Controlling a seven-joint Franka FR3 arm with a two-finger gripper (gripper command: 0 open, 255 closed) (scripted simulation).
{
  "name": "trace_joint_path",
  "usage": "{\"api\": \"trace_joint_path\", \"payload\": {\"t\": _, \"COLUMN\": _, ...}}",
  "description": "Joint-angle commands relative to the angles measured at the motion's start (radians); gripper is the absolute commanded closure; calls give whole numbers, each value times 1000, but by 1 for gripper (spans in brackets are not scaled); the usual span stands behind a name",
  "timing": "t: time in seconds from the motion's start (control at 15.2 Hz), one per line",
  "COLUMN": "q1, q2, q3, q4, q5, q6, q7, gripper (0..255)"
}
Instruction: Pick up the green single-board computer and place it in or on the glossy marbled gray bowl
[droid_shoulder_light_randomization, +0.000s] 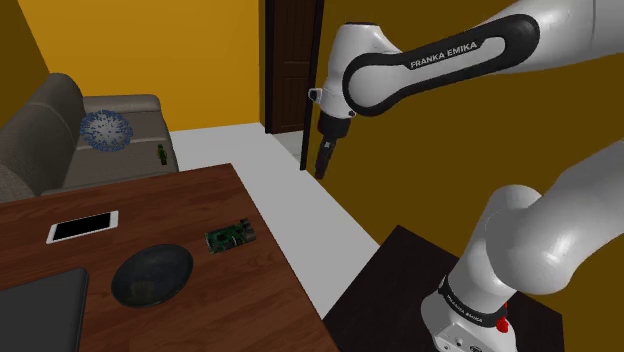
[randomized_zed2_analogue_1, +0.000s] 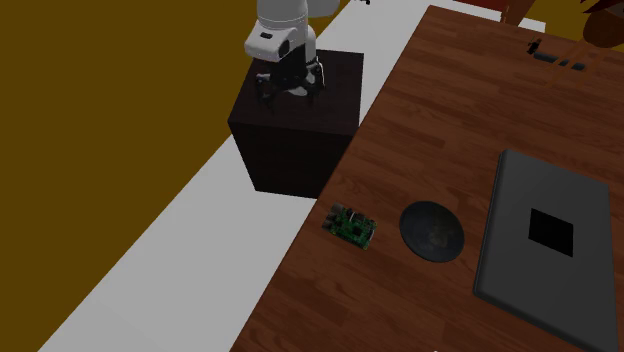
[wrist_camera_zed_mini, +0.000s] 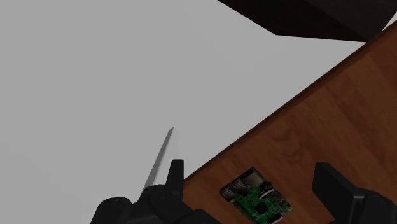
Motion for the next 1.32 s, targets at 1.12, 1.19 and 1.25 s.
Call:
{"api": "trace_joint_path", "payload": {"t": 1.12, "q1": 142, "q2": 643, "q3": 84, "q4": 208, "q5": -111, "q6": 547, "q7": -347, "gripper": 0}}
{"api": "trace_joint_path", "payload": {"t": 1.19, "q1": 149, "q2": 676, "q3": 88, "q4": 226, "q5": -126, "q6": 567, "q7": -358, "gripper": 0}}
{"api": "trace_joint_path", "payload": {"t": 1.25, "q1": 157, "q2": 709, "q3": 91, "q4": 245, "q5": -142, "q6": 586, "q7": -368, "gripper": 0}}
